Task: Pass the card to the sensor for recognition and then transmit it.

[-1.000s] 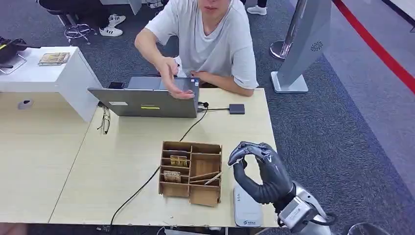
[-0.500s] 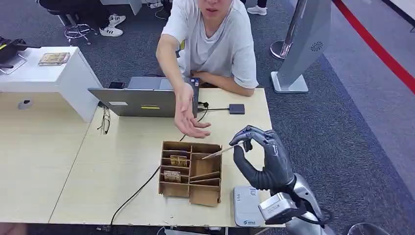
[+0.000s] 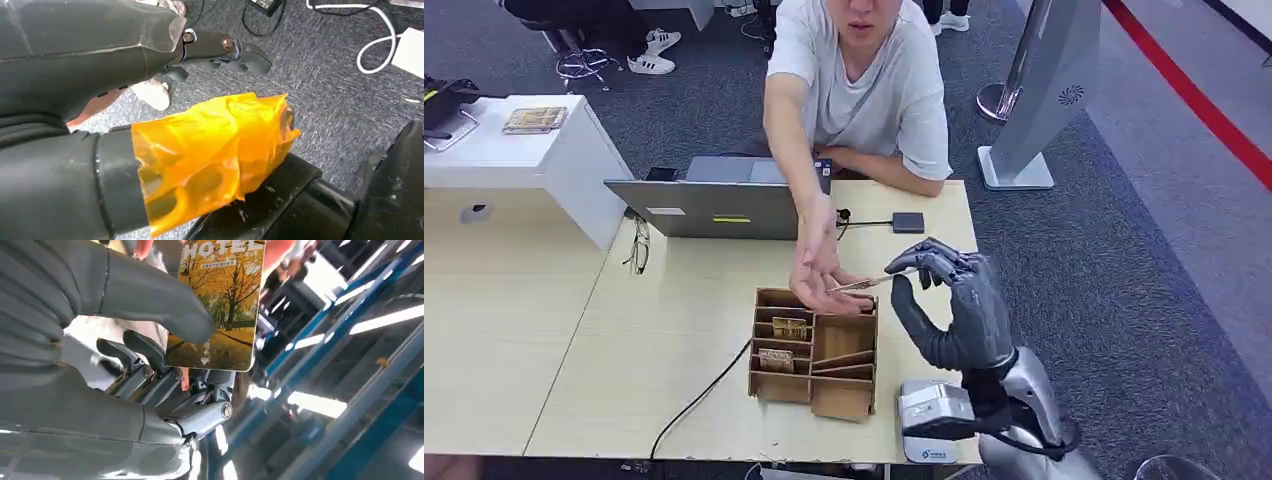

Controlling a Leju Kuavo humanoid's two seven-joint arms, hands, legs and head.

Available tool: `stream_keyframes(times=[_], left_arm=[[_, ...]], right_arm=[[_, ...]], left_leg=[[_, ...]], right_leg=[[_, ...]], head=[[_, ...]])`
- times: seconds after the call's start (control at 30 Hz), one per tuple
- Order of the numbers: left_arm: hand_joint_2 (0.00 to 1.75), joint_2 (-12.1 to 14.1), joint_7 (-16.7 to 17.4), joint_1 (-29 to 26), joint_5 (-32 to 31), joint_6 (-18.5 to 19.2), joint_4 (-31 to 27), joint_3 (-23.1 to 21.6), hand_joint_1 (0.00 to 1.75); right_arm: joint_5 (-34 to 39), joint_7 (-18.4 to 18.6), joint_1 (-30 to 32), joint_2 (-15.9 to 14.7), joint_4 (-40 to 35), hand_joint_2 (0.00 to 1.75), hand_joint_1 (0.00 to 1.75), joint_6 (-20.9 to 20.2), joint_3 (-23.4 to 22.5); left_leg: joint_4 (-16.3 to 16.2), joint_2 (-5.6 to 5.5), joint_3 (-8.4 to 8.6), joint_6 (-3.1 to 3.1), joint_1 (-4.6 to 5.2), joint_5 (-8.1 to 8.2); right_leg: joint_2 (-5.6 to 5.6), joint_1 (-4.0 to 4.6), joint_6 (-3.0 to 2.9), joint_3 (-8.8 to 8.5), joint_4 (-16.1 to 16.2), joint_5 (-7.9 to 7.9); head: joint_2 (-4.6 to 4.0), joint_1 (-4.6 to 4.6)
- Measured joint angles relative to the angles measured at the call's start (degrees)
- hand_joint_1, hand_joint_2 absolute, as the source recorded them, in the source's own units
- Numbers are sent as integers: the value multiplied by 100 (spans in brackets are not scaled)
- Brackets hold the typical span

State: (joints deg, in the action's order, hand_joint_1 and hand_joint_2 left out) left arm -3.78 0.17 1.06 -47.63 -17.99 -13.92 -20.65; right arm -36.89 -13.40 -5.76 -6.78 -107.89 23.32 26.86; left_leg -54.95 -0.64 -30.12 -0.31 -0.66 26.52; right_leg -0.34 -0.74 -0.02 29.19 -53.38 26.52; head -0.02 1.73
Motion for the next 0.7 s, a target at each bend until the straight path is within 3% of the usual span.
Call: stream_keyframes(times=[0.13,0.3,0.43,0.47,0.5,0.7], left_arm=[[0,-2,11,2,15,7,0,-15,0],[0,-2,52,5,13,57,0,-28,0],[0,-2,101,7,-11,79,0,-63,0],[0,-2,103,7,-18,83,0,-81,0],[0,-2,105,6,-20,85,0,-92,0],[0,-2,111,10,-20,92,0,-140,0]], right_arm=[[-358,171,-19,37,61,175,175,125,44],[-1556,651,-76,74,168,175,175,411,120],[-1830,783,-162,74,265,175,175,407,230],[-1845,809,-186,74,286,175,133,402,260],[-1865,813,-203,74,302,175,40,391,280],[-1670,857,-266,74,413,175,40,203,429]], left_leg=[[0,0,-1,0,0,0],[0,0,-1,0,0,0],[0,0,0,0,0,0],[0,0,0,-1,0,-1],[0,0,0,-1,0,-1],[0,0,0,-1,0,-1]], right_leg=[[0,0,0,0,0,0],[0,0,0,0,0,0],[0,0,0,0,0,0],[0,0,0,0,0,0],[0,0,0,0,0,0],[0,0,0,0,0,0]], head=[[0,0],[0,0],[0,0],[0,0],[0,-2],[0,-2]])
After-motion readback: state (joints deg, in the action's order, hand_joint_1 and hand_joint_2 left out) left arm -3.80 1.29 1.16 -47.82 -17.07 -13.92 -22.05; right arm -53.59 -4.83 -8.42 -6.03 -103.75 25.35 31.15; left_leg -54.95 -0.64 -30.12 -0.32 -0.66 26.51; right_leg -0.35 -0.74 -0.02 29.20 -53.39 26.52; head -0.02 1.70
